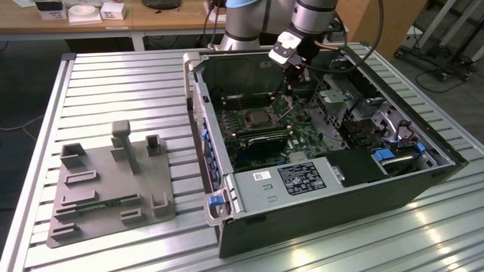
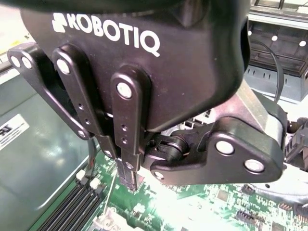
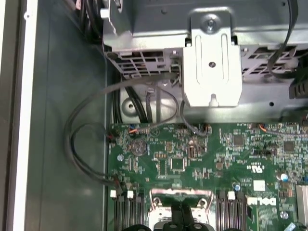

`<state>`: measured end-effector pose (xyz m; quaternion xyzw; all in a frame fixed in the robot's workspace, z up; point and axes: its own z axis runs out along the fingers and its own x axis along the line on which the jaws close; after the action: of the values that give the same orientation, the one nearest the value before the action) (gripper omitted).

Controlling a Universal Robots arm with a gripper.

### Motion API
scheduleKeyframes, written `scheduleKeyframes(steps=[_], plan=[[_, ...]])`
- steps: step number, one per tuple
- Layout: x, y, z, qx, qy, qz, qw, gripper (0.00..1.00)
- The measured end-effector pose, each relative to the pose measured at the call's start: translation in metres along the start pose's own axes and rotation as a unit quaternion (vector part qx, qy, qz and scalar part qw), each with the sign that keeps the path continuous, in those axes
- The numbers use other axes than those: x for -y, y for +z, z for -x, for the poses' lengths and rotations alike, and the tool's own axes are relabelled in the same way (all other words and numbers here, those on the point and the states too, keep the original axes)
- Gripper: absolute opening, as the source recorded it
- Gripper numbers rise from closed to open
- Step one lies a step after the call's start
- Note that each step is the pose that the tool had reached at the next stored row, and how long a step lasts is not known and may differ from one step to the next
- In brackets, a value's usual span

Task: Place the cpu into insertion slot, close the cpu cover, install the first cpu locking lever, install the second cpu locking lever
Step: 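Close the cpu cover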

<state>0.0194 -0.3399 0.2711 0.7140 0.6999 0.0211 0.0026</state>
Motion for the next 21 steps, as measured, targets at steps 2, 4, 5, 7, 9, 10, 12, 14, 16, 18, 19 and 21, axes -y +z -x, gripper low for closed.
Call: scheduleKeyframes(steps=[2,4,5,7,9,10,12,14,16,18,19,21], plan=[[-0.0033,0.0001,-0.0001,0.0,0.0,0.0,1.0,0.11],[-0.0066,0.0002,-0.0001,0.0,0.0,0.0,1.0,0.11],[-0.008,0.0003,-0.0002,-0.0001,0.0,0.0,1.0,0.11],[-0.0109,0.0004,-0.0002,0.0,0.0,0.0,1.0,0.11],[-0.0136,0.0005,-0.0003,0.0,0.0,0.0,1.0,0.11],[-0.0149,0.0006,-0.0003,0.0,0.0,0.0,1.0,0.11],[-0.0179,0.001,-0.0003,0.0,0.0,-0.0001,1.0,0.11],[-0.021,0.0017,-0.0003,0.0001,0.0,-0.0003,1.0,0.11],[-0.0235,0.0029,-0.0004,0.0,0.0,-0.0007,1.0,0.11],[-0.0249,0.0044,-0.0004,0.0,0.0,-0.0012,1.0,0.11],[-0.0255,0.0054,-0.0004,0.0,0.0,-0.0014,1.0,0.11],[-0.0264,0.0075,-0.0003,0.0,0.0,-0.0018,1.0,0.11]])
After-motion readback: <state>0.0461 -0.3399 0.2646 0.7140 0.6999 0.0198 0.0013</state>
